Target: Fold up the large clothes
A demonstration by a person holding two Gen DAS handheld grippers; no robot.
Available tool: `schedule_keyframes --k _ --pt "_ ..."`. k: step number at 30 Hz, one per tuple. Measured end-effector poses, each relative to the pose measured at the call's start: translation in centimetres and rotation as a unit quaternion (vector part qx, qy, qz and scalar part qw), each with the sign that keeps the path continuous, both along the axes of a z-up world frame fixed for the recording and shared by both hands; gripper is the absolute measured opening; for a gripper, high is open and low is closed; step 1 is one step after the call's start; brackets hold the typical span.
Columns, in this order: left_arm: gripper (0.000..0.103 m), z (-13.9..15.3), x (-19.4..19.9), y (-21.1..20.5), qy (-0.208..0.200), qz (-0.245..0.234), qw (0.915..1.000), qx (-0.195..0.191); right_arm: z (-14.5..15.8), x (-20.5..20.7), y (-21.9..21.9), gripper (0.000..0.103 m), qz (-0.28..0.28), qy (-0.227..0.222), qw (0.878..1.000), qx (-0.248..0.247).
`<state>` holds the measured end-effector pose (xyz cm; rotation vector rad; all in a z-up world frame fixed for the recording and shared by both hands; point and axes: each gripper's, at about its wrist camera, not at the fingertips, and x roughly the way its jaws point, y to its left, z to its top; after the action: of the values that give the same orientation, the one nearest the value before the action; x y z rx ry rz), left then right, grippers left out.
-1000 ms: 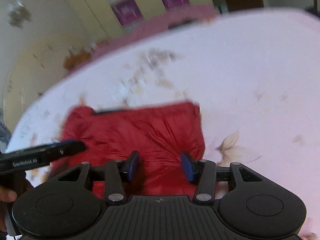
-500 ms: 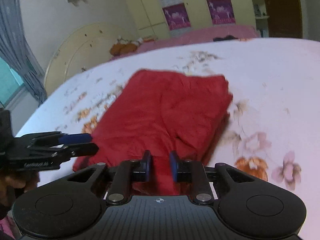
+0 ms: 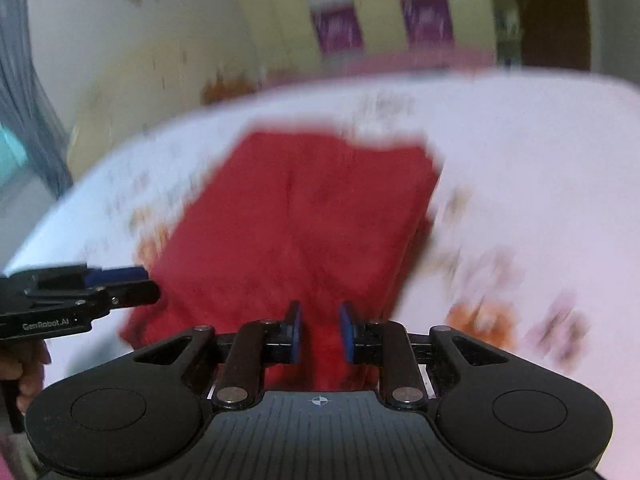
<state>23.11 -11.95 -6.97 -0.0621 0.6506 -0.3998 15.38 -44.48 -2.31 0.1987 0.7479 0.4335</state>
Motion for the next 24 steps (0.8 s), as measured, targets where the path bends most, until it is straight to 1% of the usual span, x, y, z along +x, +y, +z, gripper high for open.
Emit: schedule_keyframes --k 1,3,5,8,9,11,14,17,20,22,24 --pt "0.035 0.3 0.9 -0.1 -0.005 -0.002 1.0 -0.001 0.4 0.9 -0.3 0.021 -0.013 -0.01 1.0 -0.006" --pt "0.035 0.2 3.0 -1.0 -0.011 -0.007 0.9999 0.011 0.2 3.3 -1.0 0.021 -0.04 -0.012 0.999 0.005" --pt "0.035 -0.5 4.9 -1.6 -0.001 -0.002 0.9998 0.02 -0.9 5.8 -1.3 0.021 -0.06 0.001 0.998 0.02" --pt "0.036 -2.1 6.5 -1.8 0.019 0.006 0.9996 0.021 -2.5 7.7 -1.5 0.021 -0.073 0.005 0.997 0.032" --pt "0.036 -2.6 6.7 -1.7 0.025 0.008 0.9995 0.02 -3.1 7.8 -1.6 0.02 -0.072 0.003 0.997 0.033" --pt "0.037 -3.0 6.5 -1.6 0.03 0.013 0.9994 0.013 -4.3 8.3 -1.3 0.013 -0.072 0.009 0.997 0.025" --pt "0.038 -3.3 6.2 -1.9 0.032 0.017 0.9992 0.017 -5.7 8.3 -1.5 0.013 -0.072 0.025 0.997 0.025" --pt "0.038 -3.8 6.0 -2.8 0.027 0.017 0.9988 0.038 -7.0 8.1 -1.1 0.013 -0.07 0.034 0.997 0.015" --pt "0.038 -4.4 5.9 -3.1 0.025 0.022 0.9985 0.045 -8.0 7.7 -1.5 0.013 -0.079 0.038 0.995 0.036" --pt "0.038 -4.4 5.8 -3.2 0.025 0.025 0.9982 0.049 -8.0 7.6 -1.7 0.013 -0.081 0.042 0.995 0.043" --pt "0.037 -4.0 5.8 -3.5 0.028 0.028 0.9976 0.057 -7.6 7.7 -1.7 0.013 -0.077 0.044 0.995 0.038"
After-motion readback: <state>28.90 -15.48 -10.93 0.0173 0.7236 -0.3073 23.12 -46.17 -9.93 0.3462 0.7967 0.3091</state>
